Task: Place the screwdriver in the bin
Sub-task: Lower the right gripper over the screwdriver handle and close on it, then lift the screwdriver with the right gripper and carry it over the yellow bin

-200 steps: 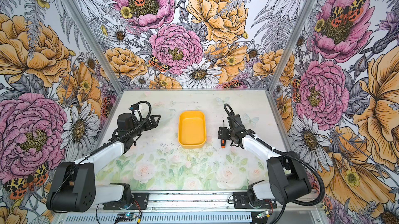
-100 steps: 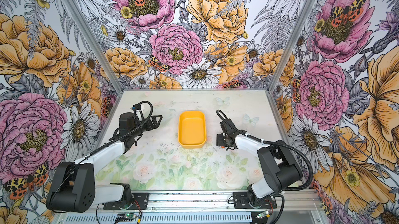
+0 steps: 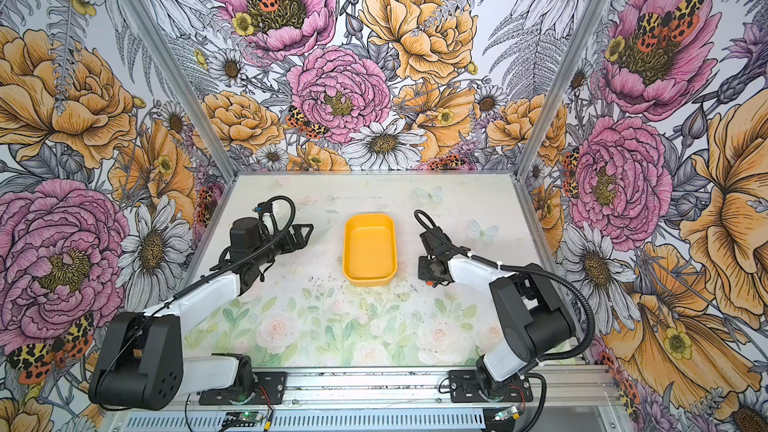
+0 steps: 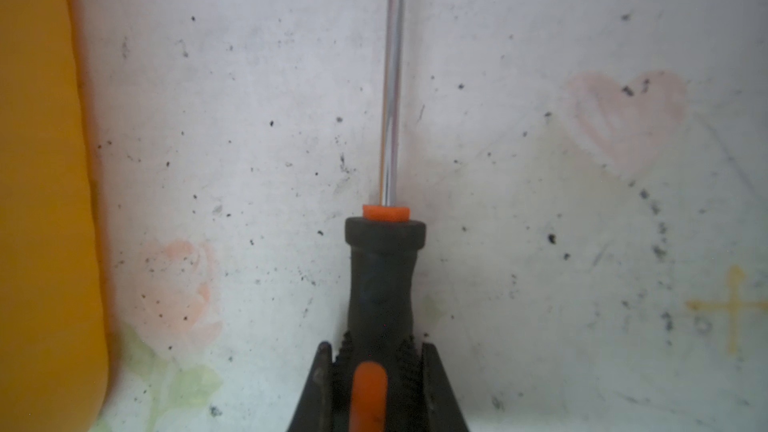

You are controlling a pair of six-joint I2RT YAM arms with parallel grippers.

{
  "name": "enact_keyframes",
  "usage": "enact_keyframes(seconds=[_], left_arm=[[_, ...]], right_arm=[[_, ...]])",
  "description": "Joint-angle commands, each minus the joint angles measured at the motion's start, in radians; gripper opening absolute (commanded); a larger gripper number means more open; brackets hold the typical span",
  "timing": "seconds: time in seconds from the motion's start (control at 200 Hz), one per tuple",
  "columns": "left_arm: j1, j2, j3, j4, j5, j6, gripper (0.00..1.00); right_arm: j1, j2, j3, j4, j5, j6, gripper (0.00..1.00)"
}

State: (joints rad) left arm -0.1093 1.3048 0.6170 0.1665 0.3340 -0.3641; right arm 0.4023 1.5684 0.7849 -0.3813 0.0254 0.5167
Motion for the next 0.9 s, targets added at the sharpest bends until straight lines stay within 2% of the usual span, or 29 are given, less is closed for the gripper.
enact_keyframes(seconds=[0.0,0.22,0.355,0.465,0.575,0.676,0.811,0.896], left_arm=[[-0.010,-0.005,0.027,-0.012,0.003,0.011,0.99],[-0.009,-0.003,0.034,-0.022,0.009,0.013,0.99],[-0.011,-0.007,0.033,-0.025,0.010,0.009,0.99],[-0.011,-0.008,0.033,-0.025,0.009,0.005,0.99],[-0.014,-0.009,0.037,-0.025,0.018,0.000,0.99],[-0.015,-0.011,0.039,-0.029,0.020,0.000,0.99],[-0.016,-0.014,0.047,-0.049,0.016,0.006,0.99],[-0.015,-0.015,0.049,-0.055,0.010,0.009,0.99]], right_arm=[[-0.012,-0.023,0.032,-0.022,-0.047,0.012,0.00],[-0.084,-0.171,0.106,-0.048,-0.171,0.048,0.00],[-0.099,-0.249,0.229,-0.065,-0.228,0.071,0.00],[-0.067,-0.256,0.363,-0.065,-0.256,0.107,0.00],[0.022,-0.234,0.471,-0.063,-0.175,0.119,0.00],[0.148,-0.188,0.556,-0.064,-0.061,0.101,0.00],[0.277,-0.118,0.600,-0.065,0.110,0.102,0.00],[0.320,-0.074,0.601,-0.064,0.162,0.142,0.00]])
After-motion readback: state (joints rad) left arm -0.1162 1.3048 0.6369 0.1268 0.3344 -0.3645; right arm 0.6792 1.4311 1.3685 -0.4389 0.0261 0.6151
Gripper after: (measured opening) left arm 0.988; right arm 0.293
